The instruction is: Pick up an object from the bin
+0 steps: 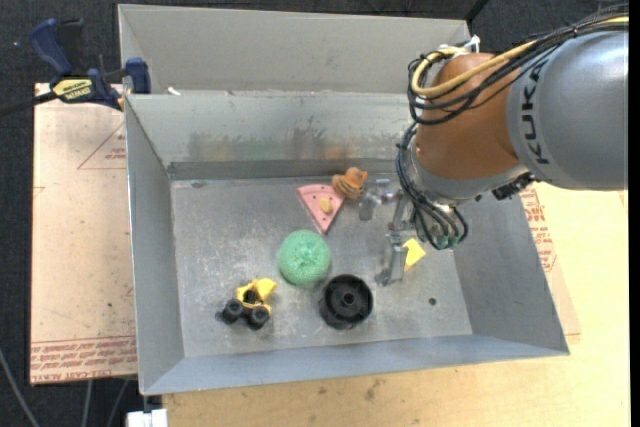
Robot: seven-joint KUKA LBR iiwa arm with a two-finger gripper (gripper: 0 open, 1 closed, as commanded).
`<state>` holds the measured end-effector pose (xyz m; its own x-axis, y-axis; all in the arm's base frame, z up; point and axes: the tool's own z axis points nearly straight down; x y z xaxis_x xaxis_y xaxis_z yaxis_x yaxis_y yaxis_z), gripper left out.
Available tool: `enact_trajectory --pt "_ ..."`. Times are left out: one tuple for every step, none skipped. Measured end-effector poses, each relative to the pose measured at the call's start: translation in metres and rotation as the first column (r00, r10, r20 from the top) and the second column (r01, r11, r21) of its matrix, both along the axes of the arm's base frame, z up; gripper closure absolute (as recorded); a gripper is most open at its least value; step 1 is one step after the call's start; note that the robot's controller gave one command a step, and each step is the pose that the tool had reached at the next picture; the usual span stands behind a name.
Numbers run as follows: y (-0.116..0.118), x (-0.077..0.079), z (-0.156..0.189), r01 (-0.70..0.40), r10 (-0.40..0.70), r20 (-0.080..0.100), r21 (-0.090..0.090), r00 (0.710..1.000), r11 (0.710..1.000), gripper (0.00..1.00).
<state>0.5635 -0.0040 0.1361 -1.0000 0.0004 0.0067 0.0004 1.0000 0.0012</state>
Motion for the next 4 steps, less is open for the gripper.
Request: enact_trajectory --pt "0.000 0.002 0.005 0.000 0.000 0.008 0.000 1.000 1.000 0.00" --pt "-0.037 0.009 -0.033 -0.184 0.184 0.018 0.000 0.983 0.983 0.00" --pt "-0.068 0.007 -0.025 -0.310 0.310 0.002 0.002 0.951 0.951 0.00" --pt "-0.071 0.009 0.028 -0.325 0.325 0.010 -0.002 0.946 0.946 0.00"
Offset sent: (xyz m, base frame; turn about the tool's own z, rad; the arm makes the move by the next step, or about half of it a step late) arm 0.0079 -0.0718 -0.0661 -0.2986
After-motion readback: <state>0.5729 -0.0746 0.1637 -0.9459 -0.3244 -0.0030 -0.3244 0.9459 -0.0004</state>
